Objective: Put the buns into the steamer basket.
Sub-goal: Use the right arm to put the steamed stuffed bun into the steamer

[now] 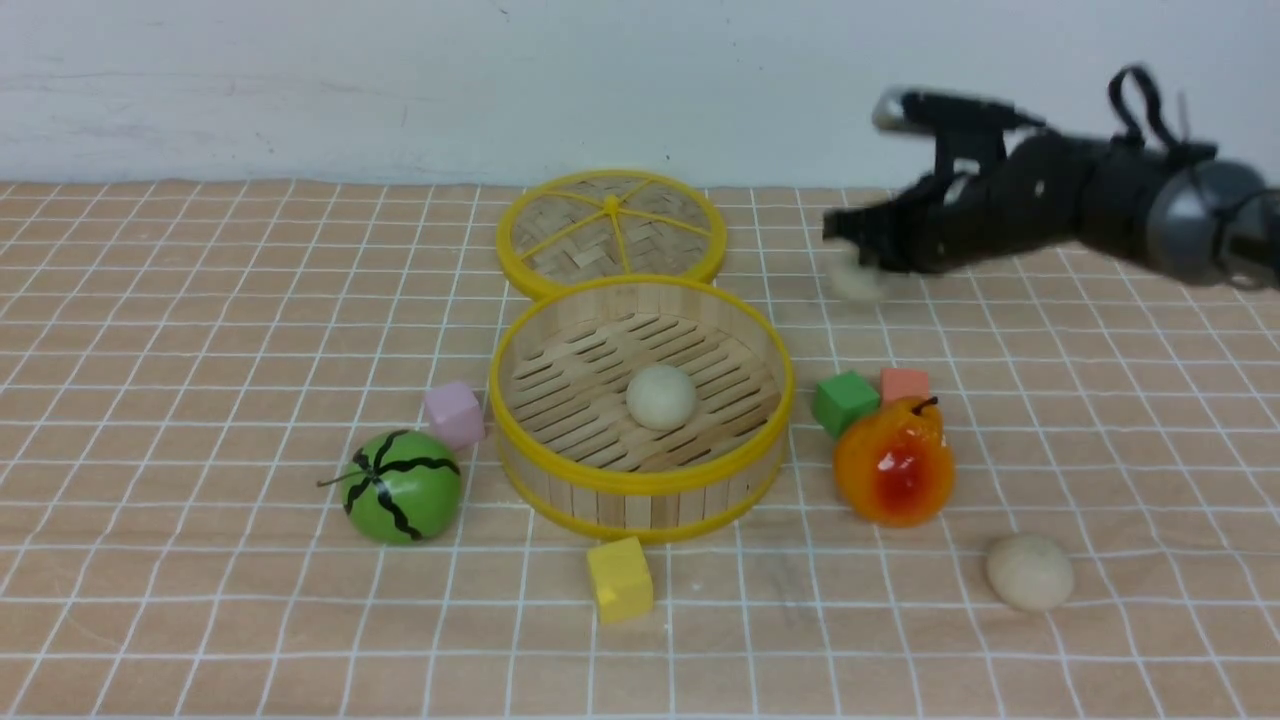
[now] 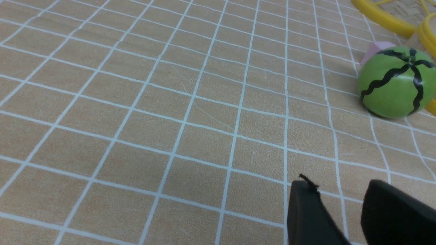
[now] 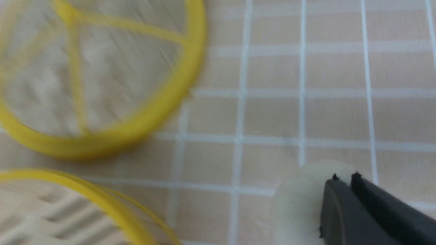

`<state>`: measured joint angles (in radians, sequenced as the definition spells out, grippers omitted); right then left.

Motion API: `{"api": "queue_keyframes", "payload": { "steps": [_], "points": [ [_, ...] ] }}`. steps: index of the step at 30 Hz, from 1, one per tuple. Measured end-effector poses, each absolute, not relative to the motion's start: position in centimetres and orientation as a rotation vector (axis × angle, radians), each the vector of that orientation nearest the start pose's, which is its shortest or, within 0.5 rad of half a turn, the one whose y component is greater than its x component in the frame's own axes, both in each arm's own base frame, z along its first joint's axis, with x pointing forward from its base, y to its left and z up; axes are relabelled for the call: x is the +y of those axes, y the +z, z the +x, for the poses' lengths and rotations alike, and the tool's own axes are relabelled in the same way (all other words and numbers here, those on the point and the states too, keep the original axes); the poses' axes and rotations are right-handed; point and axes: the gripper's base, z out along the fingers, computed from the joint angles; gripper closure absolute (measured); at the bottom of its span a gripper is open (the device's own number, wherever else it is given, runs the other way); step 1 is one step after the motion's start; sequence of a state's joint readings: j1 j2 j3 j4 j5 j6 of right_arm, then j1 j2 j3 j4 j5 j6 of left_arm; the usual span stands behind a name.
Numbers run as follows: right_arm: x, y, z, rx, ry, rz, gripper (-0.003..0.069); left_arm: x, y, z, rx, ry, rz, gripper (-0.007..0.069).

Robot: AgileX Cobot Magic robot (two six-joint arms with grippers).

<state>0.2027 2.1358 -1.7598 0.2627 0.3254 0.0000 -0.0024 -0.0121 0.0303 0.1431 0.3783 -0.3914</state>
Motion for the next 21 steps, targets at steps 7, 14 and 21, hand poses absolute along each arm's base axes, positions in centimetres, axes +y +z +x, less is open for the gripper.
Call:
{"api": "queue_keyframes", "payload": {
  "steps": [7, 14, 21],
  "points": [
    [17.6, 28.5, 46.7, 2.098, 0.472, -0.128, 0.0659, 0.5, 17.0, 5.2, 1.858, -0.13, -0.276, 0.0386],
    [25.1, 25.7, 44.7, 2.083, 0.551, -0.271, 0.0659, 0.5, 17.0, 5.2, 1.858, -0.13, -0.276, 0.0386],
    [27.5, 20.2, 44.9, 2.156, 0.535, -0.32, 0.0659, 0.5, 17.0, 5.2, 1.858, -0.13, -0.276, 0.0386]
  ]
}}
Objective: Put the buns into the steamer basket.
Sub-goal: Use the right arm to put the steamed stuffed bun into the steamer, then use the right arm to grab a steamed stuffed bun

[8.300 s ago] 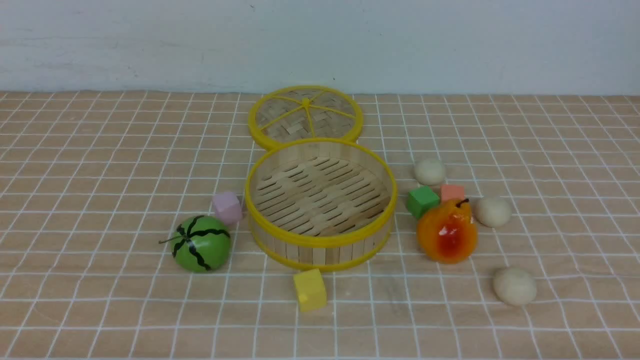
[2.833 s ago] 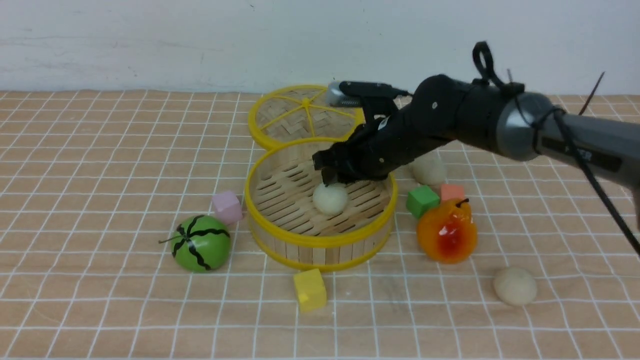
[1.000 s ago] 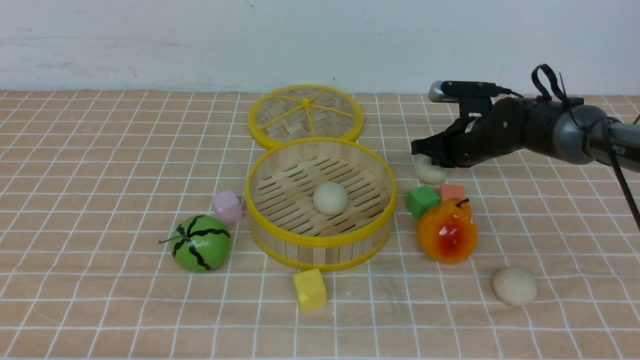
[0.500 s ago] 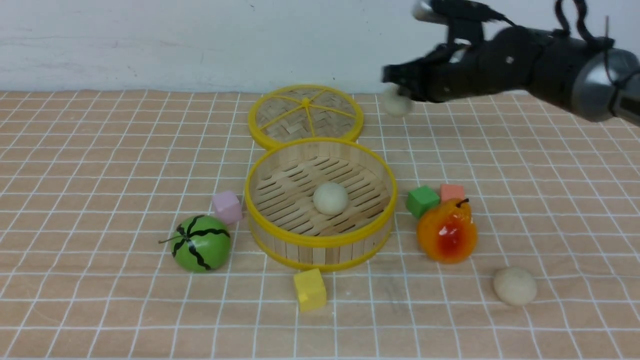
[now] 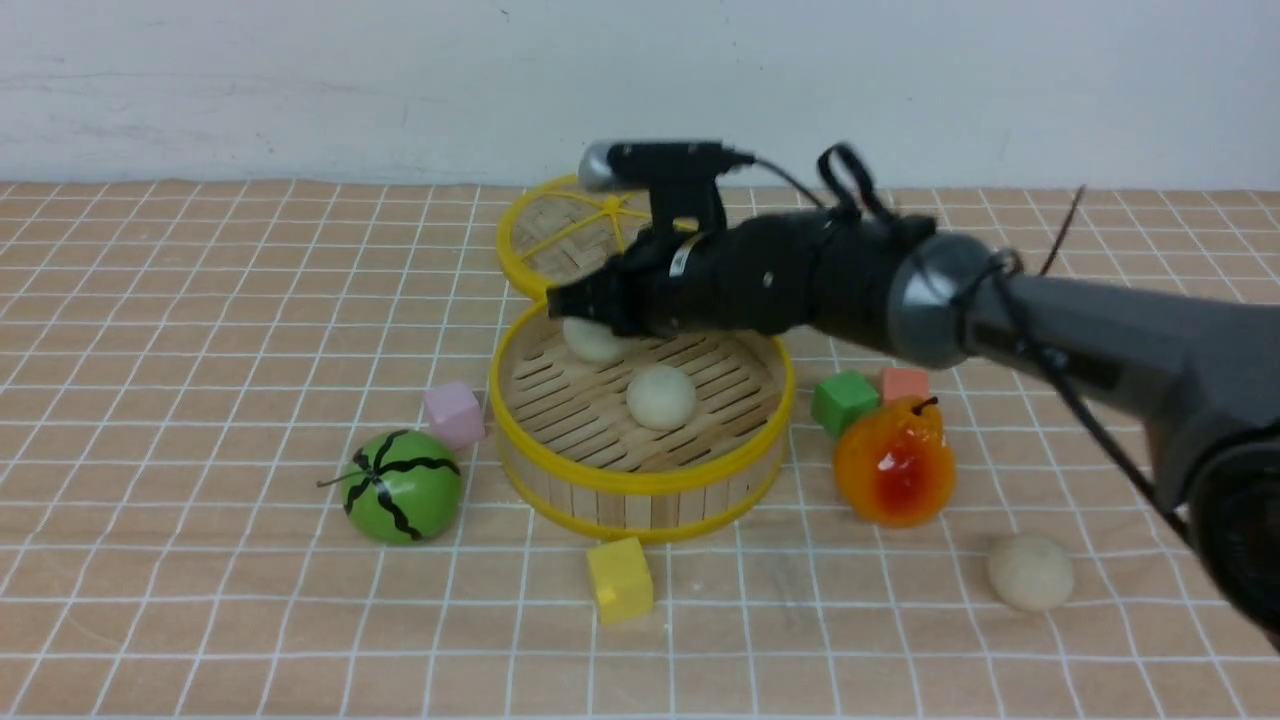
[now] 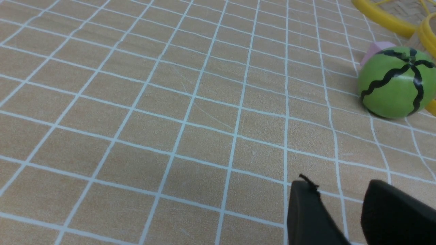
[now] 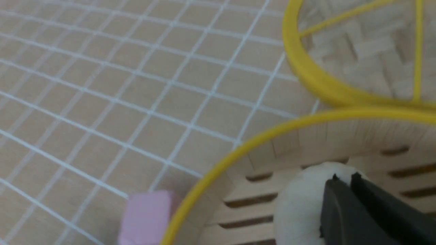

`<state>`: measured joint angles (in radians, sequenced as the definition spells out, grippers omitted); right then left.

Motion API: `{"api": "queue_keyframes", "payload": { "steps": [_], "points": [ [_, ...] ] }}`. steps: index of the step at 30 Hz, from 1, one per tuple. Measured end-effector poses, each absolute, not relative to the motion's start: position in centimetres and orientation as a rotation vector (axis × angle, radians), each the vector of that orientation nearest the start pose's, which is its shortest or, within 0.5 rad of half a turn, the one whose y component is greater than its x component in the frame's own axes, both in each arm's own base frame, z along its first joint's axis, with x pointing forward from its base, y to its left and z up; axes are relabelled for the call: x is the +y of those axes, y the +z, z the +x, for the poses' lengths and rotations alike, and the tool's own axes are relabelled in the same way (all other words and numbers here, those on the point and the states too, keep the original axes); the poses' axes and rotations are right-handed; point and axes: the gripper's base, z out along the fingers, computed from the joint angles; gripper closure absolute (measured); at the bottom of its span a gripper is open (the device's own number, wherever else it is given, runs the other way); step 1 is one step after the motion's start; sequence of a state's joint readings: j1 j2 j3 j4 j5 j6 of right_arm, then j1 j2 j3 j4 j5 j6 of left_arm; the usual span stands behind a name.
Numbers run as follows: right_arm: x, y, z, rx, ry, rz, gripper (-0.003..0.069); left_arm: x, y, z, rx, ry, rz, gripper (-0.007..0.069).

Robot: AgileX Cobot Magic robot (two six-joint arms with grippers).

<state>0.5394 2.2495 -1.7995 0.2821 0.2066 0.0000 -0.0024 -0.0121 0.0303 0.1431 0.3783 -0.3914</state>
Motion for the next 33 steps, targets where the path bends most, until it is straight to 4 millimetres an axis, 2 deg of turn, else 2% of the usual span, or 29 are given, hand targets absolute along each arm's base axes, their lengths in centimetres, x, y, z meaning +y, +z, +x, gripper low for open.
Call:
{"api": "queue_keyframes", "payload": {
  "steps": [4, 8, 10, 11, 12, 13, 14, 16, 17, 18, 21, 25, 26, 28, 30, 32, 33],
  "points": [
    [27.6, 17.9, 45.2, 2.191, 0.521, -0.321, 0.0641, 0.5, 17.0, 5.2, 1.858, -0.13, -0.276, 0.0386],
    [27.6, 18.1, 45.3, 2.182, 0.52, -0.321, 0.0588, 0.5, 17.0, 5.2, 1.858, -0.13, -0.276, 0.0386],
    [27.6, 18.2, 45.3, 2.18, 0.521, -0.321, 0.0524, 0.5, 17.0, 5.2, 1.858, -0.13, -0.276, 0.0386],
    [27.6, 18.2, 45.3, 2.18, 0.521, -0.321, 0.0517, 0.5, 17.0, 5.2, 1.858, -0.13, -0.276, 0.0386],
    [27.6, 18.5, 45.2, 2.181, 0.522, -0.323, 0.0447, 0.5, 17.0, 5.2, 1.858, -0.13, -0.276, 0.0386],
    [27.6, 18.5, 45.2, 2.182, 0.522, -0.323, 0.0438, 0.5, 17.0, 5.2, 1.858, -0.13, -0.276, 0.0386],
    [27.5, 19.0, 45.1, 2.186, 0.526, -0.326, 0.036, 0.5, 17.0, 5.2, 1.858, -0.13, -0.276, 0.0386],
    [27.5, 19.6, 44.8, 2.194, 0.528, -0.333, 0.0282, 0.5, 17.0, 5.2, 1.858, -0.13, -0.276, 0.0386],
    [27.5, 19.7, 44.8, 2.193, 0.529, -0.333, 0.0274, 0.5, 17.0, 5.2, 1.858, -0.13, -0.276, 0.0386],
    [27.4, 20.6, 44.5, 2.194, 0.533, -0.34, 0.0214, 0.5, 17.0, 5.2, 1.858, -0.13, -0.276, 0.0386],
    [27.1, 23.1, 43.8, 2.188, 0.547, -0.351, 0.0132, 0.5, 17.0, 5.2, 1.858, -0.13, -0.276, 0.0386],
    [26.1, 27.6, 42.0, 2.195, 0.545, -0.404, 0.0092, 0.5, 17.0, 5.2, 1.858, -0.13, -0.276, 0.0386],
    [26.0, 27.8, 41.9, 2.196, 0.543, -0.411, 0.0091, 0.5, 17.0, 5.2, 1.858, -0.13, -0.276, 0.0386],
    [24.5, 30.8, 40.6, 2.213, 0.501, -0.463, 0.0089, 0.5, 17.0, 5.2, 1.858, -0.13, -0.276, 0.0386],
    [22.0, 33.5, 39.2, 2.254, 0.42, -0.503, 0.0089, 0.5, 17.0, 5.2, 1.858, -0.13, -0.276, 0.0386],
    [19.2, 35.7, 38.3, 2.289, 0.331, -0.508, 0.0092, 0.5, 17.0, 5.2, 1.858, -0.13, -0.276, 0.0386],
    [18.7, 36.1, 38.1, 2.287, 0.322, -0.5, 0.0094, 0.5, 17.0, 5.2, 1.858, -0.13, -0.276, 0.0386]
  ]
}}
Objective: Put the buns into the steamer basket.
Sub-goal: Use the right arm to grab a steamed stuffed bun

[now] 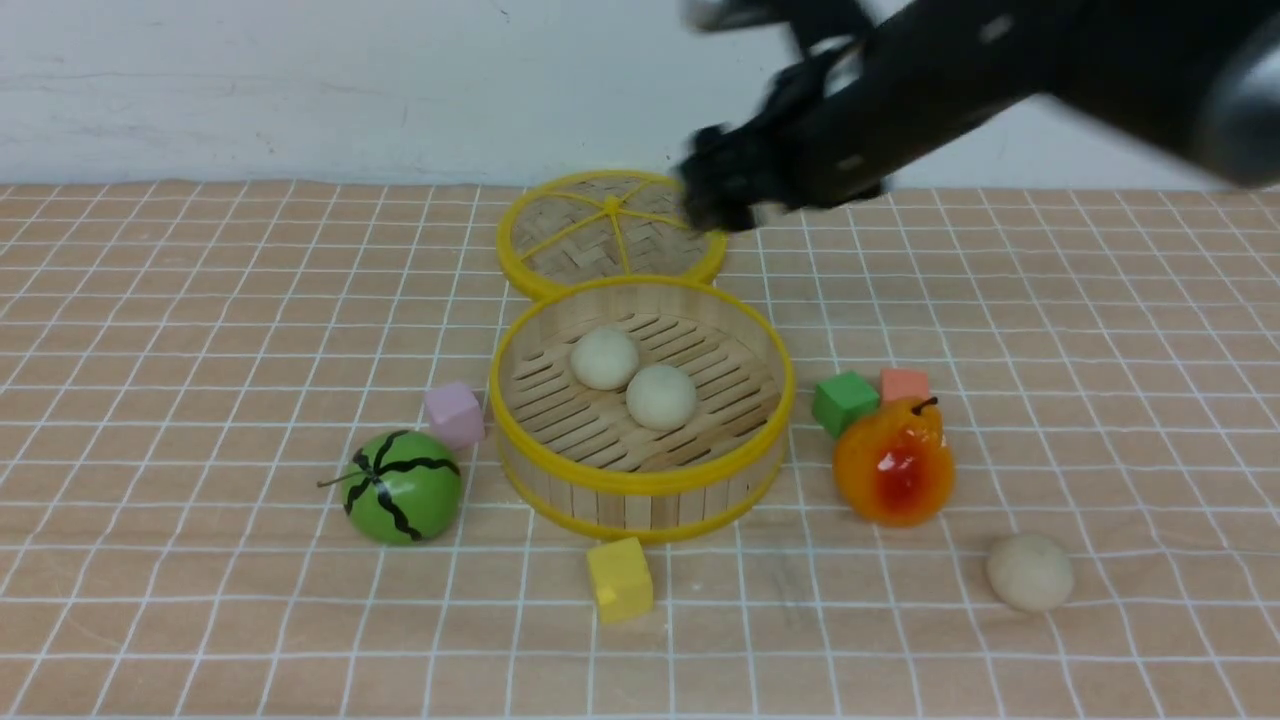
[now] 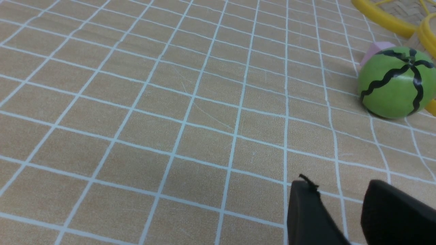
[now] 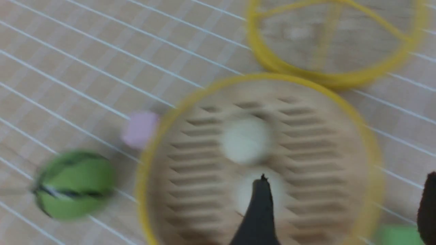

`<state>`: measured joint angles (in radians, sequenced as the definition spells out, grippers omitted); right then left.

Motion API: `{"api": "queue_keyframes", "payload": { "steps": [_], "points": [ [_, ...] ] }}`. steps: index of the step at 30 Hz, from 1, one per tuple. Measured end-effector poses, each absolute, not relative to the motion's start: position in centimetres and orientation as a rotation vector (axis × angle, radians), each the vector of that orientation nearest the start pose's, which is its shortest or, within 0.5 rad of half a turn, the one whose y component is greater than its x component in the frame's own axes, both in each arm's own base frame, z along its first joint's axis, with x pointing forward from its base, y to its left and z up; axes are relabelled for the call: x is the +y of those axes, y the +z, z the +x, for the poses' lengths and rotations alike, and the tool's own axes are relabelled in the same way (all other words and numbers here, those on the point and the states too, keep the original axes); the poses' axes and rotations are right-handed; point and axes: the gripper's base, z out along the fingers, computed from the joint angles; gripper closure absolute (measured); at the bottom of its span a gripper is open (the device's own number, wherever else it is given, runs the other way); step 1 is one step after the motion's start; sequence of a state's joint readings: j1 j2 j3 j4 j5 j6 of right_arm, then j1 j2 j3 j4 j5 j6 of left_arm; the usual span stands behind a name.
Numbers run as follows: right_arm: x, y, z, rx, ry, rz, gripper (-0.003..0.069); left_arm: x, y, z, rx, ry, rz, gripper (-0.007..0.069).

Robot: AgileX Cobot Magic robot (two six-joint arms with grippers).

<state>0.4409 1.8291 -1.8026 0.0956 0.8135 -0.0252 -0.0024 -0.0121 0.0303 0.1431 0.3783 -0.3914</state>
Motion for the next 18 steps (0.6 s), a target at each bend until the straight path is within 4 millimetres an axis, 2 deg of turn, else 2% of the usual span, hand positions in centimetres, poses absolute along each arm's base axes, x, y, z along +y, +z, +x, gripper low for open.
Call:
{"api": "queue_keyframes", "payload": {
  "steps": [1, 2, 4, 5, 8, 10, 11, 12, 14, 18],
  "points": [
    [17.5, 36.9, 37.8, 2.3, 0.286, -0.492, 0.0096, 0.5, 17.0, 5.2, 1.858, -0.13, -0.276, 0.0386],
    [15.0, 38.0, 37.0, 2.329, 0.241, -0.451, 0.0109, 0.5, 17.0, 5.2, 1.858, -0.13, -0.276, 0.0386],
    [13.6, 38.4, 36.3, 2.346, 0.225, -0.423, 0.0118, 0.5, 17.0, 5.2, 1.858, -0.13, -0.276, 0.0386],
    [11.5, 38.2, 35.5, 2.376, 0.206, -0.369, 0.0141, 0.5, 17.0, 5.2, 1.858, -0.13, -0.276, 0.0386],
    [8.9, 36.0, 34.0, 2.446, 0.193, -0.294, 0.019, 0.5, 17.0, 5.2, 1.858, -0.13, -0.276, 0.0386],
    [7.8, 33.3, 33.1, 2.521, 0.178, -0.262, 0.0233, 0.5, 17.0, 5.2, 1.858, -0.13, -0.276, 0.0386],
    [7.8, 32.9, 33.0, 2.533, 0.176, -0.263, 0.0233, 0.5, 17.0, 5.2, 1.858, -0.13, -0.276, 0.0386],
    [7.3, 30.4, 32.3, 2.6, 0.165, -0.25, 0.0278, 0.5, 17.0, 5.2, 1.858, -0.13, -0.276, 0.0386],
    [7.0, 27.5, 31.5, 2.68, 0.154, -0.248, 0.0331, 0.5, 17.0, 5.2, 1.858, -0.13, -0.276, 0.0386],
    [6.7, 24.4, 30.7, 2.731, 0.125, -0.252, 0.041, 0.5, 17.0, 5.2, 1.858, -0.13, -0.276, 0.0386]
  ]
}}
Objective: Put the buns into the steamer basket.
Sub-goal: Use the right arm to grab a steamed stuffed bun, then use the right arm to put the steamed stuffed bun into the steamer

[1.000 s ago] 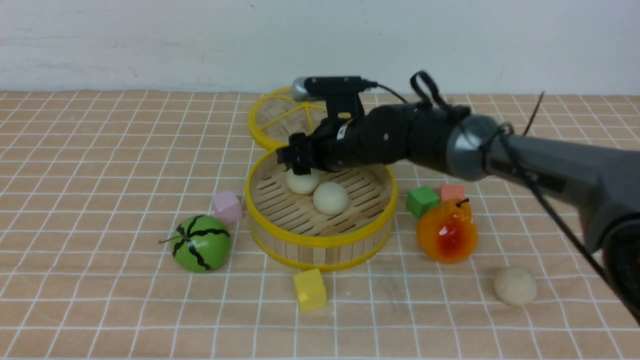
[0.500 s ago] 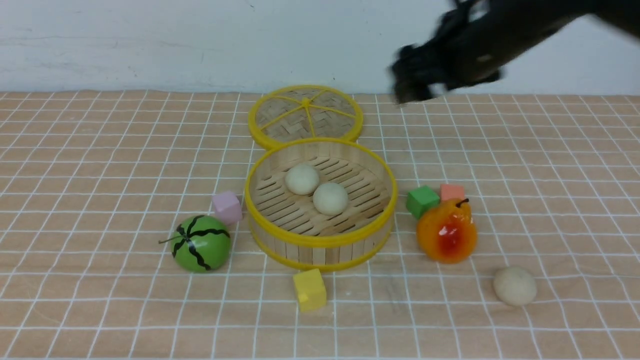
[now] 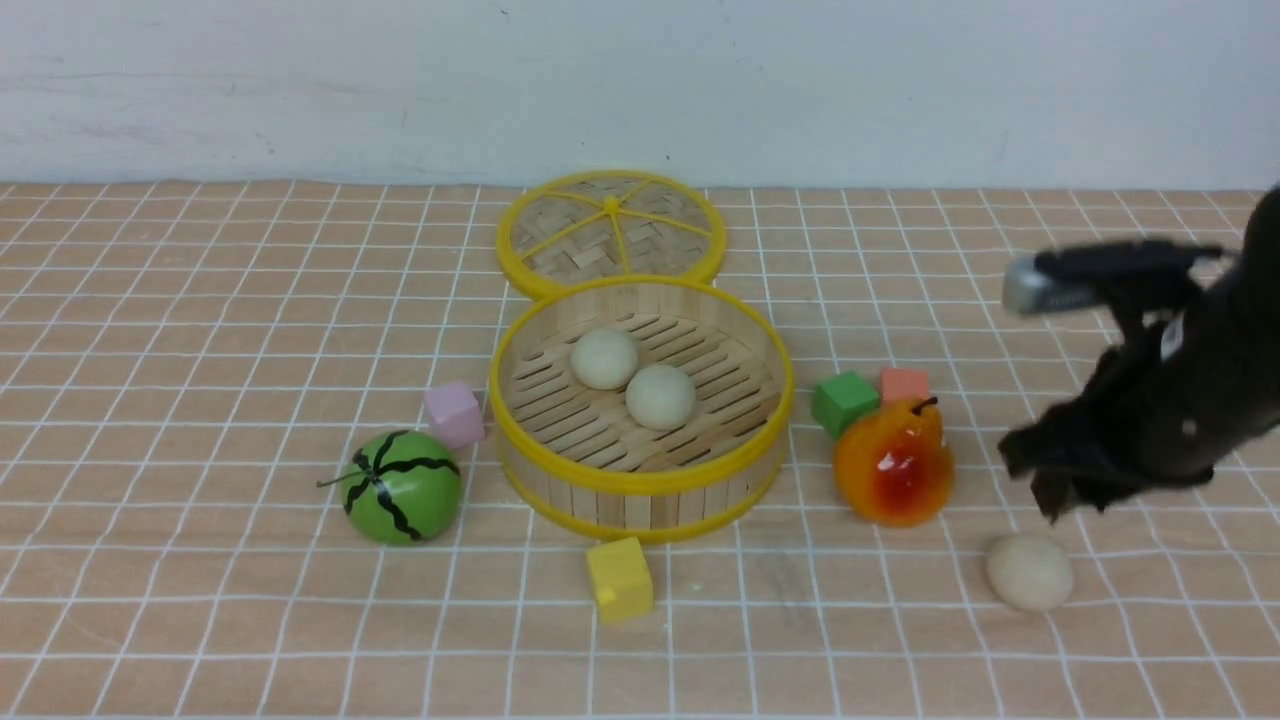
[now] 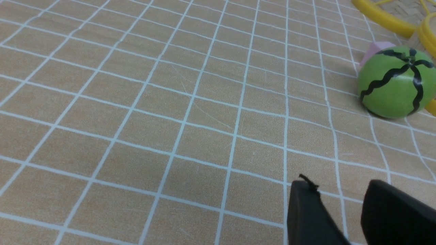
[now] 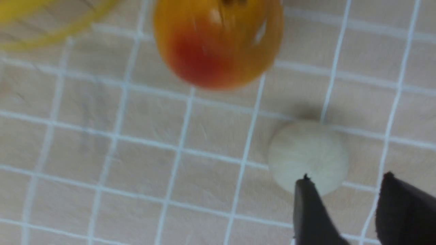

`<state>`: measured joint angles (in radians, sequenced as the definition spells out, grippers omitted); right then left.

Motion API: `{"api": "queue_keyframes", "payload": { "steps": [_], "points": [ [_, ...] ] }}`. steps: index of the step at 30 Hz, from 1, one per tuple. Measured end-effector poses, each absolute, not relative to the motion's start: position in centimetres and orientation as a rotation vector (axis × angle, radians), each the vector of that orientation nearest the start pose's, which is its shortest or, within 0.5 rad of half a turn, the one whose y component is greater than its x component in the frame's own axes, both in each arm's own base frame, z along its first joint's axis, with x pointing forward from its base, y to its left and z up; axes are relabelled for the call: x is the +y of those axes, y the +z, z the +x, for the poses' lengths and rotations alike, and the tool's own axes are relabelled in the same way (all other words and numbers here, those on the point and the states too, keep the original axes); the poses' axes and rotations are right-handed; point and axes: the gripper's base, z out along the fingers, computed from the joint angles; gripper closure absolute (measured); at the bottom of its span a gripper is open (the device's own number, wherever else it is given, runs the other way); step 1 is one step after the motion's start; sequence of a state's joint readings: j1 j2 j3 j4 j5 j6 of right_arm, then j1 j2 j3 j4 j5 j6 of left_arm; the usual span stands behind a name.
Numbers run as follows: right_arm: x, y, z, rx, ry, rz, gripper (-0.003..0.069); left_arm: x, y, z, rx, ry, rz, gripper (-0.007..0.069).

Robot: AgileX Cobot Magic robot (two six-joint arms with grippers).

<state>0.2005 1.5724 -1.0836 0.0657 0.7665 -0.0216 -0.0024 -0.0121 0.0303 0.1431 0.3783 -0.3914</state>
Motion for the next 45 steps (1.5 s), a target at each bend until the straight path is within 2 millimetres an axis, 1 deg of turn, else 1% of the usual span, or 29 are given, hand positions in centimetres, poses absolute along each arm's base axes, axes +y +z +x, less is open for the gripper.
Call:
{"api": "queue_keyframes", "payload": {
  "steps": [1, 4, 9, 12, 15, 17, 18, 19, 20, 23, 27, 28, 30, 31, 32, 33, 34, 35, 36, 37, 39, 40, 41, 42, 43, 44, 45],
  "points": [
    [6.6, 23.9, 30.7, 2.731, 0.123, -0.241, 0.0431, 0.5, 17.0, 5.2, 1.858, -0.13, -0.276, 0.0386],
    [6.6, 22.8, 31.1, 2.723, 0.124, -0.202, 0.045, 0.5, 17.0, 5.2, 1.858, -0.13, -0.276, 0.0386],
    [6.8, 20.7, 31.9, 2.769, 0.122, -0.166, 0.0433, 0.5, 17.0, 5.2, 1.858, -0.13, -0.276, 0.0386],
    [6.9, 18.7, 32.6, 2.809, 0.111, -0.17, 0.0416, 0.5, 17.0, 5.2, 1.858, -0.13, -0.276, 0.0386],
    [6.9, 17.9, 32.9, 2.811, 0.108, -0.17, 0.0422, 0.5, 17.0, 5.2, 1.858, -0.13, -0.276, 0.0386],
    [7.0, 17.9, 33.0, 2.807, 0.109, -0.169, 0.0456, 0.5, 17.0, 5.2, 1.858, -0.13, -0.276, 0.0386],
    [7.0, 17.9, 33.0, 2.807, 0.109, -0.169, 0.0456, 0.5, 17.0, 5.2, 1.858, -0.13, -0.276, 0.0386],
    [7.0, 17.9, 33.0, 2.806, 0.109, -0.169, 0.0481, 0.5, 17.0, 5.2, 1.858, -0.13, -0.276, 0.0386],
    [6.9, 17.9, 33.0, 2.805, 0.107, -0.172, 0.0534, 0.5, 17.0, 5.2, 1.858, -0.13, -0.276, 0.0386],
    [6.9, 17.9, 33.0, 2.804, 0.107, -0.171, 0.0641, 0.5, 17.0, 5.2, 1.858, -0.13, -0.276, 0.0386],
    [6.9, 18.2, 32.9, 2.799, 0.108, -0.171, 0.0655, 0.5, 17.0, 5.2, 1.858, -0.13, -0.276, 0.0386],
    [6.9, 19.1, 32.8, 2.789, 0.111, -0.171, 0.0655, 0.5, 17.0, 5.2, 1.858, -0.13, -0.276, 0.0386],
    [6.9, 20.2, 32.7, 2.774, 0.114, -0.172, 0.0655, 0.5, 17.0, 5.2, 1.858, -0.13, -0.276, 0.0386],
    [6.9, 20.4, 32.7, 2.772, 0.115, -0.172, 0.0655, 0.5, 17.0, 5.2, 1.858, -0.13, -0.276, 0.0386],
    [6.9, 22.2, 32.7, 2.737, 0.126, -0.169, 0.0655, 0.5, 17.0, 5.2, 1.858, -0.13, -0.276, 0.0386],
    [7.0, 22.3, 32.8, 2.733, 0.128, -0.167, 0.0655, 0.5, 17.0, 5.2, 1.858, -0.13, -0.276, 0.0386],
    [7.1, 23.9, 32.8, 2.703, 0.151, -0.156, 0.0655, 0.5, 17.0, 5.2, 1.858, -0.13, -0.276, 0.0386],
    [7.2, 24.7, 32.8, 2.684, 0.163, -0.154, 0.0655, 0.5, 17.0, 5.2, 1.858, -0.13, -0.276, 0.0386],
    [7.6, 26.4, 32.7, 2.645, 0.197, -0.164, 0.0655, 0.5, 17.0, 5.2, 1.858, -0.13, -0.276, 0.0386],
    [7.9, 27.2, 32.6, 2.623, 0.212, -0.181, 0.0655, 0.5, 17.0, 5.2, 1.858, -0.13, -0.276, 0.0386],
    [9.3, 29.2, 32.5, 2.566, 0.285, -0.235, 0.0655, 0.5, 17.0, 5.2, 1.858, -0.13, -0.276, 0.0386],
    [9.6, 29.5, 32.5, 2.556, 0.292, -0.25, 0.0655, 0.5, 17.0, 5.2, 1.858, -0.13, -0.276, 0.0386],
    [10.9, 30.5, 32.5, 2.517, 0.343, -0.301, 0.0655, 0.5, 17.0, 5.2, 1.858, -0.13, -0.276, 0.0386],
    [11.9, 30.8, 32.4, 2.498, 0.372, -0.334, 0.0655, 0.5, 17.0, 5.2, 1.858, -0.13, -0.276, 0.0386],
    [12.1, 30.9, 32.4, 2.493, 0.386, -0.337, 0.0655, 0.5, 17.0, 5.2, 1.858, -0.13, -0.276, 0.0386],
    [13.8, 31.3, 32.5, 2.454, 0.437, -0.392, 0.0655, 0.5, 17.0, 5.2, 1.858, -0.13, -0.276, 0.0386],
    [14.1, 31.4, 32.6, 2.444, 0.442, -0.401, 0.0655, 0.5, 17.0, 5.2, 1.858, -0.13, -0.276, 0.0386]
  ]
}}
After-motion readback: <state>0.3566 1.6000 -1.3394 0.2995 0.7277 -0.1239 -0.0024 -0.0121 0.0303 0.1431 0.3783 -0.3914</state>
